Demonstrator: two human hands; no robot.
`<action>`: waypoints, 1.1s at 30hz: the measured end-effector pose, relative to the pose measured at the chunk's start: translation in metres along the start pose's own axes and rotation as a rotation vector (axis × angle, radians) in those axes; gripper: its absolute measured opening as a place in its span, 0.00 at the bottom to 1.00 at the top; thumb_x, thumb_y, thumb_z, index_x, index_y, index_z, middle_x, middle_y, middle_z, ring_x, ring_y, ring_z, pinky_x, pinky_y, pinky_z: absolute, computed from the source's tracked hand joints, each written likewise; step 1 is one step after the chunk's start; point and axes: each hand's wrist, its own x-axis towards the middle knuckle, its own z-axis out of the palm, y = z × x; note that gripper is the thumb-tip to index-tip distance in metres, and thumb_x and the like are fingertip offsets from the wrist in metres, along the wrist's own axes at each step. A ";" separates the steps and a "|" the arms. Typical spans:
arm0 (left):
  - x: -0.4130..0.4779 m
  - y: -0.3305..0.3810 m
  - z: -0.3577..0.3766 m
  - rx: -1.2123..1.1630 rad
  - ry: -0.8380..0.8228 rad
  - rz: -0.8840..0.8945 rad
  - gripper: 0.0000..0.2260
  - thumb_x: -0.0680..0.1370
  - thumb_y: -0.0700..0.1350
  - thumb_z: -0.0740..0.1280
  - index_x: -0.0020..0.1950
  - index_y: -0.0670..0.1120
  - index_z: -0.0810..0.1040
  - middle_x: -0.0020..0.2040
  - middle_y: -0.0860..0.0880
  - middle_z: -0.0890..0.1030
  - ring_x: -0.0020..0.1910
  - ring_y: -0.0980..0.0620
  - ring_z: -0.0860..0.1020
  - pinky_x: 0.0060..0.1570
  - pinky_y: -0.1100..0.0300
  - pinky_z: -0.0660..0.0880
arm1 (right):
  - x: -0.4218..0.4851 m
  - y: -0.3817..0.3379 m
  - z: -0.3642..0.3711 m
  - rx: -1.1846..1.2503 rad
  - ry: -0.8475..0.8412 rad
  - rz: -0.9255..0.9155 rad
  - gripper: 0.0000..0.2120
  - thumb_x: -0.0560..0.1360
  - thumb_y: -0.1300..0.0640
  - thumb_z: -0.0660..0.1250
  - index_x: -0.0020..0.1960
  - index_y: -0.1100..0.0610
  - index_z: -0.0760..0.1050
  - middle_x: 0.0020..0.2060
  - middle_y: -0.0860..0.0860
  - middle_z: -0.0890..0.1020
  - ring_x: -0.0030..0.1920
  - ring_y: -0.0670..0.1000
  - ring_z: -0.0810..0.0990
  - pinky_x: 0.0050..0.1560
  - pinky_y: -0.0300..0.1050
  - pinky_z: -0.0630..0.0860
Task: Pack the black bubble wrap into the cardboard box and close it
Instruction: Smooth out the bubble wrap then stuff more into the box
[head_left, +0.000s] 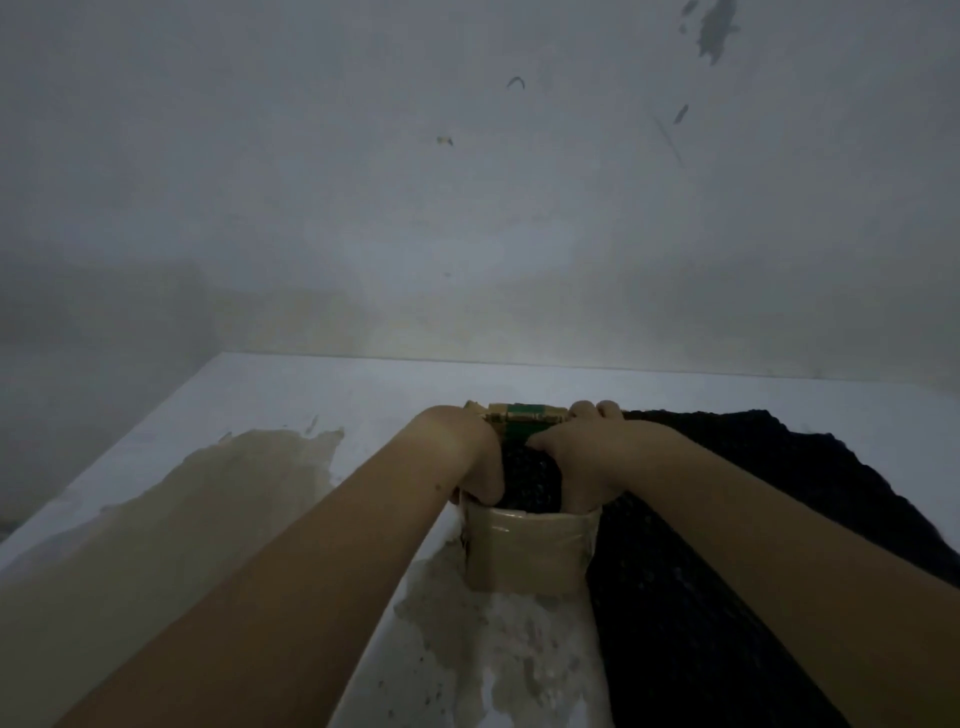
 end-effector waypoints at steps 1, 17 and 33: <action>0.001 -0.002 0.002 0.020 0.020 0.017 0.18 0.77 0.47 0.64 0.67 0.47 0.75 0.40 0.50 0.78 0.31 0.56 0.76 0.25 0.65 0.72 | -0.002 0.000 -0.001 -0.002 0.002 -0.010 0.47 0.66 0.41 0.74 0.77 0.37 0.51 0.72 0.59 0.57 0.71 0.67 0.53 0.72 0.61 0.58; 0.015 -0.005 -0.007 0.104 0.002 0.065 0.23 0.75 0.50 0.71 0.70 0.48 0.73 0.56 0.48 0.82 0.47 0.53 0.81 0.39 0.63 0.78 | -0.018 -0.012 -0.008 -0.386 0.349 -0.087 0.17 0.65 0.47 0.74 0.52 0.49 0.79 0.46 0.49 0.79 0.54 0.54 0.73 0.64 0.55 0.61; 0.000 -0.034 0.012 -0.317 0.060 0.185 0.32 0.72 0.52 0.73 0.73 0.58 0.65 0.58 0.51 0.79 0.54 0.51 0.80 0.56 0.51 0.80 | -0.029 0.009 -0.008 0.059 0.168 -0.076 0.44 0.61 0.31 0.74 0.72 0.47 0.67 0.65 0.50 0.74 0.64 0.54 0.71 0.68 0.52 0.63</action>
